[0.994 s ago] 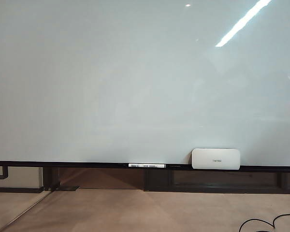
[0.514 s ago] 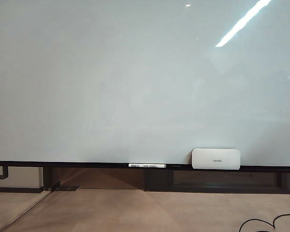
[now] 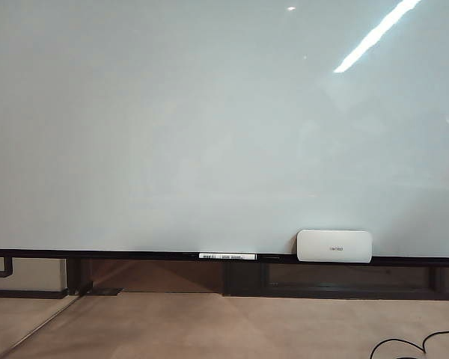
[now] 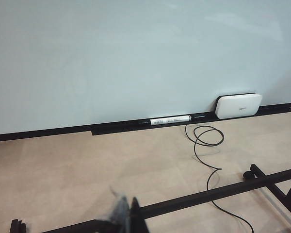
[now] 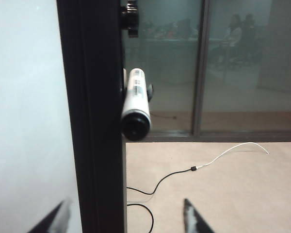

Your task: Reach to the right to find the marker pen, pick it up, and write the number 18 on the whiteboard.

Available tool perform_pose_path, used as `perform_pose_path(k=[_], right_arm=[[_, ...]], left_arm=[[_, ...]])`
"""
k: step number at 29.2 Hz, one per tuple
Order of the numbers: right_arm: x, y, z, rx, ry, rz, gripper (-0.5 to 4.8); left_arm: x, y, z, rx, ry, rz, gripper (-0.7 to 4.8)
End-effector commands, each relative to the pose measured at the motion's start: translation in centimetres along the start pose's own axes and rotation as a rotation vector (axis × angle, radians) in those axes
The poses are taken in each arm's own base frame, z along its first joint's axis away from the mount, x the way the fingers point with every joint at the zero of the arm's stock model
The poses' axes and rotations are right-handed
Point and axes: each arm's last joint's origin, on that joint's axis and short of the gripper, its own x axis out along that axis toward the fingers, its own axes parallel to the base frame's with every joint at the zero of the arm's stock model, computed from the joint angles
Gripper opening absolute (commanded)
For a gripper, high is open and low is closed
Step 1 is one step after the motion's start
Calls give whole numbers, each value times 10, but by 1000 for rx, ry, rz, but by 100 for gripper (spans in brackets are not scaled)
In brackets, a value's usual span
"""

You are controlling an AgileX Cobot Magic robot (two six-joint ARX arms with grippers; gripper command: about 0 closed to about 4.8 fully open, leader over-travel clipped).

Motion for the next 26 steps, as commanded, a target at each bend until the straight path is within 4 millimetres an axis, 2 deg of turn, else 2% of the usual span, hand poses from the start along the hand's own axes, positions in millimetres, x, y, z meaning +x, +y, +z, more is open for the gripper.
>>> perform_pose_path(k=[1,6,16,26], right_arm=[[6,3,19,-37,-41,11,284],[12,6,33,-55,-66,-17,284],[16,7,34,-46,-72,-83,284],[45,3,58,-71,-7,-49,283]], left_arm=[[0,0,2,3,-14,2,-5],[0,0,1,2,-3,3,-5],[0,0,0,2,1,3,-5],[0,0,0,0,2,11,-5]])
